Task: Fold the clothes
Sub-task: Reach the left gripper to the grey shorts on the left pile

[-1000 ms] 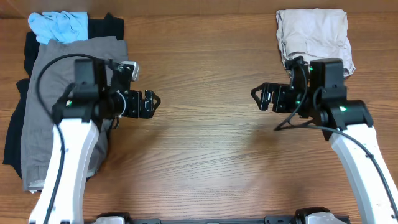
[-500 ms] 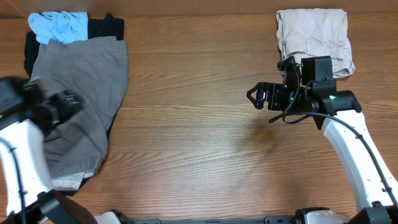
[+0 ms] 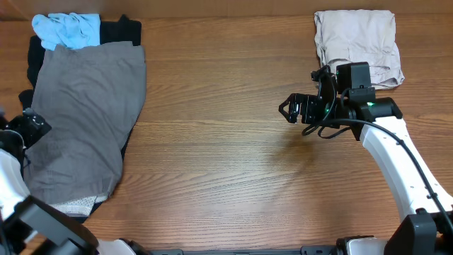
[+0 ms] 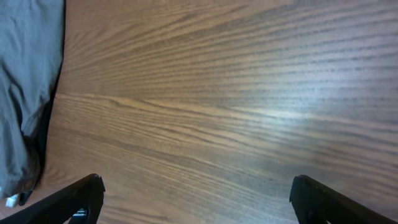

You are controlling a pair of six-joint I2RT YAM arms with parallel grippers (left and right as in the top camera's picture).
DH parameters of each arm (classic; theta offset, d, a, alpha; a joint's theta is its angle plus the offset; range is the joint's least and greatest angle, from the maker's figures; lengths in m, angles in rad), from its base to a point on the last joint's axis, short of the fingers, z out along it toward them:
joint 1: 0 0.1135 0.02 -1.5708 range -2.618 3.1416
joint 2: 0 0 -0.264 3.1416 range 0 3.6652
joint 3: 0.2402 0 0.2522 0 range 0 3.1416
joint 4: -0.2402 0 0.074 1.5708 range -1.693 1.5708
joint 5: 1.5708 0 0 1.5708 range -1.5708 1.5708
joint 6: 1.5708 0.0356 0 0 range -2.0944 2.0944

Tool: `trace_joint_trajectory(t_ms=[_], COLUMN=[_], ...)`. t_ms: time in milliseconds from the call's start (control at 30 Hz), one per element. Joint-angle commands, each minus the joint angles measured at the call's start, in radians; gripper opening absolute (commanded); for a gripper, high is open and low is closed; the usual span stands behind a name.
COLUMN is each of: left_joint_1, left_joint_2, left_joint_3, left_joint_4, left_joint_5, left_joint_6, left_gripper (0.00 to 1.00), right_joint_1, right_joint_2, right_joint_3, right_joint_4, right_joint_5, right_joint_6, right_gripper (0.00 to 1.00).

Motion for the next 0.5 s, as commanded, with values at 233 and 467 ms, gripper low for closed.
trace_joint_trajectory(t_ms=[233, 467], left_joint_1=[-0.006, -0.006], left_joint_2=[0.190, 0.240], left_joint_3=[0.017, 0.017], left_joint_4=[0.034, 0.061], left_joint_5=[0.002, -0.010], left_joint_6=[0.188, 0.187], left_gripper=[0.98, 0.73], right_joint_1=[0.005, 0.005], right_joint_2=[0.003, 0.003], right_joint_3=[0.031, 0.030], right_joint_4=[0.009, 0.010], right_joint_5=[0.003, 0.003], right_joint_6=[-0.010, -0.010], right_gripper=[1.00, 1.00])
